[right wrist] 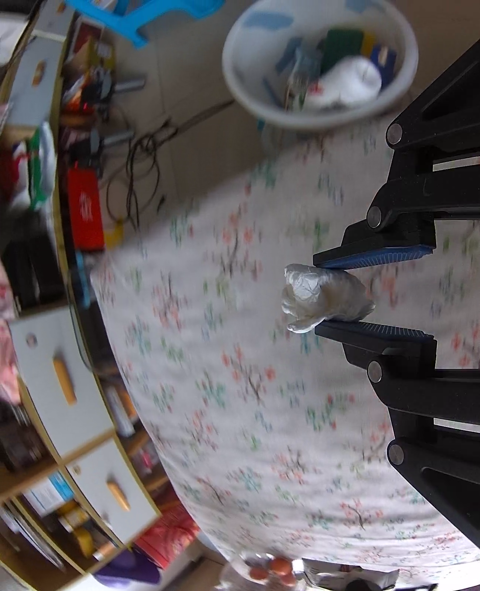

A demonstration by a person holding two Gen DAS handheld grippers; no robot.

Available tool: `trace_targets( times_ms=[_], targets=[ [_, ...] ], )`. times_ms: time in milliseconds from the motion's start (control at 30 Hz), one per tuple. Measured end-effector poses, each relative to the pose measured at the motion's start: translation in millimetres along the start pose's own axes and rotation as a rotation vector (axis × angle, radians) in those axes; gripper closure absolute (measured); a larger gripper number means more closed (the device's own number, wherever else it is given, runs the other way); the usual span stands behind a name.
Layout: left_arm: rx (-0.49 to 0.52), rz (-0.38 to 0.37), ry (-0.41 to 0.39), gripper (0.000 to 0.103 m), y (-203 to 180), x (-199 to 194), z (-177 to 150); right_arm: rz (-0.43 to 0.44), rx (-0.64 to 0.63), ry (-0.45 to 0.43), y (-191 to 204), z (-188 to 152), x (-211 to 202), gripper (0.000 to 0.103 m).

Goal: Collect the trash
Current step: 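Carry the tissue and wrapper over the wastebasket and release both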

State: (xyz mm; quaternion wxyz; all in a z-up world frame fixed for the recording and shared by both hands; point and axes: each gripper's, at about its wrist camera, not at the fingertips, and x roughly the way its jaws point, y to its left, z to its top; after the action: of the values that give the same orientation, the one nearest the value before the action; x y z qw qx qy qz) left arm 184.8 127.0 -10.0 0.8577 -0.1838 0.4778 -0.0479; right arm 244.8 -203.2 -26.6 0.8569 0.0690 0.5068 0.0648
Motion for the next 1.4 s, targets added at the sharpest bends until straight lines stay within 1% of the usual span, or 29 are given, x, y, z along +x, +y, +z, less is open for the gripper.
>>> trace_targets(
  times_ms=[433, 633, 667, 700, 767, 833, 867, 900, 967, 1200, 1300, 1400],
  targets=[
    [0.067, -0.068, 0.04, 0.07, -73.0, 34.8, -6.4, -0.071, 0.16, -0.014, -107.3, -7.8, -31.9, 0.078],
    [0.109, -0.082, 0.063, 0.07, -106.6, 51.7, -14.2, -0.098, 0.248, -0.013, -155.2, -12.7, -40.6, 0.075],
    [0.116, -0.084, 0.069, 0.07, -111.4, 54.4, -15.2, -0.104, 0.261, -0.01, -162.2, -13.2, -41.7, 0.069],
    [0.127, -0.088, 0.078, 0.07, -118.1, 58.0, -16.6, -0.108, 0.275, -0.006, -168.8, -13.7, -42.5, 0.059],
    [0.151, -0.094, 0.094, 0.07, -131.6, 65.3, -18.8, -0.115, 0.309, -0.007, -184.5, -15.1, -46.1, 0.05],
    [0.188, -0.095, 0.107, 0.07, -149.2, 73.2, -21.4, -0.114, 0.341, -0.013, -199.3, -17.3, -53.2, 0.048],
    [0.202, -0.097, 0.112, 0.07, -156.8, 77.1, -22.2, -0.113, 0.35, -0.015, -204.2, -18.3, -56.0, 0.046],
    [0.217, -0.105, 0.12, 0.07, -168.2, 83.0, -23.2, -0.114, 0.36, -0.019, -210.7, -20.1, -59.9, 0.043],
    [0.241, -0.123, 0.135, 0.07, -186.2, 93.0, -24.8, -0.12, 0.37, -0.022, -219.5, -23.6, -65.6, 0.041],
    [0.383, -0.195, 0.184, 0.07, -276.6, 130.5, -41.4, -0.139, 0.398, -0.01, -251.7, -40.1, -80.7, 0.04],
    [0.432, -0.219, 0.202, 0.07, -309.6, 145.7, -48.9, -0.145, 0.412, -0.007, -263.7, -45.4, -84.2, 0.04],
    [0.466, -0.237, 0.204, 0.07, -337.7, 159.3, -51.4, -0.143, 0.43, -0.003, -274.9, -48.7, -85.8, 0.039]
  ],
)
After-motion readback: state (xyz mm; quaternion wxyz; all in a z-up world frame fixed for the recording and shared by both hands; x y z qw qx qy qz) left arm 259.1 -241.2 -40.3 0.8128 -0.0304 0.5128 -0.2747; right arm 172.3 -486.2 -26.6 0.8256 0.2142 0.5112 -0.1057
